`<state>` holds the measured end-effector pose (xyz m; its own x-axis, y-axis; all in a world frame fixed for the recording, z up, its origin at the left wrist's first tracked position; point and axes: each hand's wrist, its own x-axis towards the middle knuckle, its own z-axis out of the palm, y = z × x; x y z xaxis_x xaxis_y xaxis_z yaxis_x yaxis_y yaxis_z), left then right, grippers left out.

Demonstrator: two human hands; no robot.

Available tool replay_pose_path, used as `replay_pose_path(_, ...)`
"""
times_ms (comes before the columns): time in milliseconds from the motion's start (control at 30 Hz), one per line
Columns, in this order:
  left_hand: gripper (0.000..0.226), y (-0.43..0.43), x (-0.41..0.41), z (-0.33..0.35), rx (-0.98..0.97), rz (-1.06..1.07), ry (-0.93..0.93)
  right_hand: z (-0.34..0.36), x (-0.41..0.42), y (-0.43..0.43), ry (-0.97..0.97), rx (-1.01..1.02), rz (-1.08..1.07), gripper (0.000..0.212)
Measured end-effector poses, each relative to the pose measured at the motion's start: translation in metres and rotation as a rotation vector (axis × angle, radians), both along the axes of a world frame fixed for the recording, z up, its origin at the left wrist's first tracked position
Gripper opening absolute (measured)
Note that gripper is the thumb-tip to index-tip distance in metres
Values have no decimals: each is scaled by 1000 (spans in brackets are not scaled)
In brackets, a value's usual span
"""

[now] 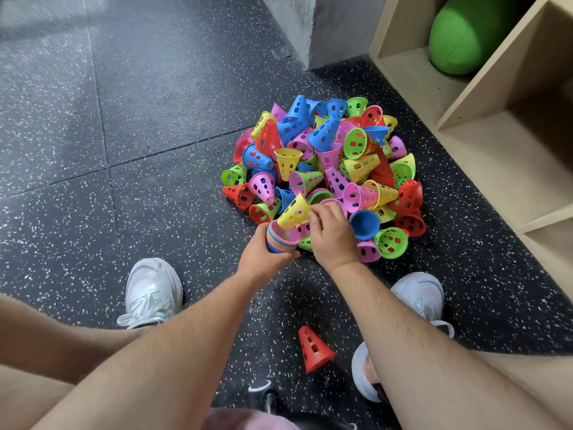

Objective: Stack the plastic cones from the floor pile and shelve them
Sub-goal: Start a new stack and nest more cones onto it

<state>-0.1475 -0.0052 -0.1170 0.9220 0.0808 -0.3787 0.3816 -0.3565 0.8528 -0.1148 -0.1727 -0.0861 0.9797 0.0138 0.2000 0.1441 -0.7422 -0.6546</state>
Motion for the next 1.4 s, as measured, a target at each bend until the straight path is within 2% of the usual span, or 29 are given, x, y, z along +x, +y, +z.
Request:
replay_pose_path(300, 69, 6, -3, -7, 14, 17, 11, -4, -14, 4, 235, 81, 220, 18)
replay_pose_path(400, 66, 12, -7, -5, 36, -5, 27, -5, -22, 5, 290, 63, 299, 26)
replay_pose_path(467, 67, 17, -10, -5, 51, -51, 56, -7, -28, 6, 373, 73, 260, 28)
replay_pose_path(567, 70, 29, -18, -10, 83, -108, 124, -10, -36, 3, 540, 106, 133, 17)
replay_pose_path(667, 73, 43, -28, -12, 131, -174, 191, -12, -44, -2, 785, 18, 233, 11)
replay_pose_path(767, 78, 54, -35, -11, 152, -230, 234, -17, -54, 0, 893, -266, 537, 36)
replay_pose_path(900, 74, 69, -44, -12, 165, -218, 260, -31, -77, 13, 774, -676, 895, 84)
replay_pose_path(1000, 76, 78, -50, -14, 185, -213, 262, -43, -92, 18, 574, -817, 1109, 110)
replay_pose_path(1067, 75, 82, -52, -14, 185, -210, 265, -49, -98, 25, 424, -855, 1231, 115)
replay_pose_path(1167, 71, 84, -54, -13, 176, -190, 263, -56, -106, 38, 281, -829, 1338, 105)
replay_pose_path(1267, 72, 87, -55, -13, 160, -167, 267, -55, -110, 50, 258, -779, 1380, 76)
replay_pose_path(1333, 75, 87, -55, -13, 147, -142, 269, -53, -110, 55, 265, -720, 1345, 54)
replay_pose_path(1400, 79, 87, -54, -13, 147, -102, 260, -49, -108, 56, 298, -636, 1231, 43)
